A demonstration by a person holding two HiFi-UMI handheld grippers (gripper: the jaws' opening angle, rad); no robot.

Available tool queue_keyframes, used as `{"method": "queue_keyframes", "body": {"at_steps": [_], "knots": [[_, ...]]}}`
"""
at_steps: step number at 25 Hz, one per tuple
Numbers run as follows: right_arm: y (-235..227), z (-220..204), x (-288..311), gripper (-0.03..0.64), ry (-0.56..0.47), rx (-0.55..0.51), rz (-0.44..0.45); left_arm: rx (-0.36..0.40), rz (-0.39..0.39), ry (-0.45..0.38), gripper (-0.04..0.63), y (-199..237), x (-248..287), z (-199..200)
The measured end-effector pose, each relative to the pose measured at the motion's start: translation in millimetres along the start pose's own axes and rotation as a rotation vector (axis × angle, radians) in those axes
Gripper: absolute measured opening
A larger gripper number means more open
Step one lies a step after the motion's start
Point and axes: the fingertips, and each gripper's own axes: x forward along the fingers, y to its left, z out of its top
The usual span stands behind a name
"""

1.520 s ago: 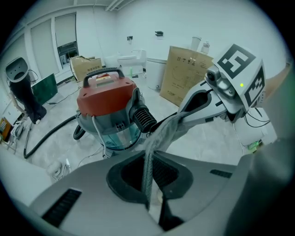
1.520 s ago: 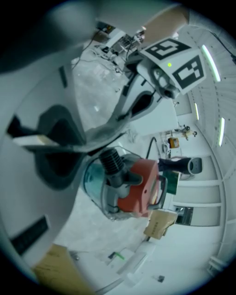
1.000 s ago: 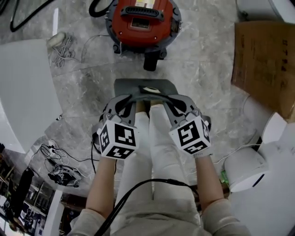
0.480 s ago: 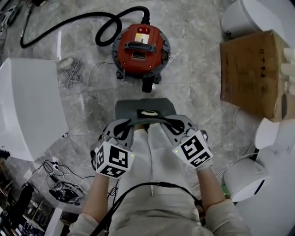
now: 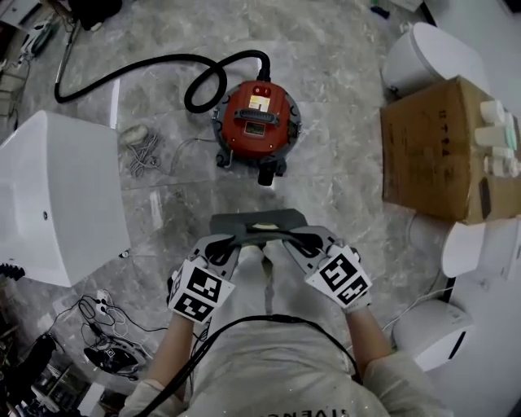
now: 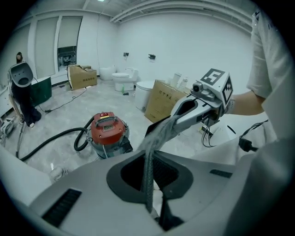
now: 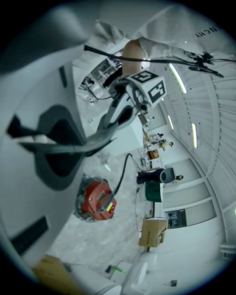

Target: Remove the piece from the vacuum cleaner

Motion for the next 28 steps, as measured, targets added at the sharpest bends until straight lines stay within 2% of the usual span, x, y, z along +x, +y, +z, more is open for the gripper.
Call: {"method": "queue_keyframes", "body": {"at_steps": [12, 19, 28], "knots": [[35.5, 41.8, -56.0, 0.028, -0.030, -0.029, -0.008, 0.029, -0.030, -0.023, 0.032, -30.9, -61.1, 32.3], [44.4, 59.7, -72.4, 0.028, -0.041, -0.058, -0.039, 0.093, -0.003, -0.053, 0.032, -26.6, -87.0, 56.9], [48.9, 86.8, -97.1, 0.028, -0.030, -0.113, -0.073, 0.072, -0.008, -0.081, 0.032, -38.3, -110.7, 84.5]]}}
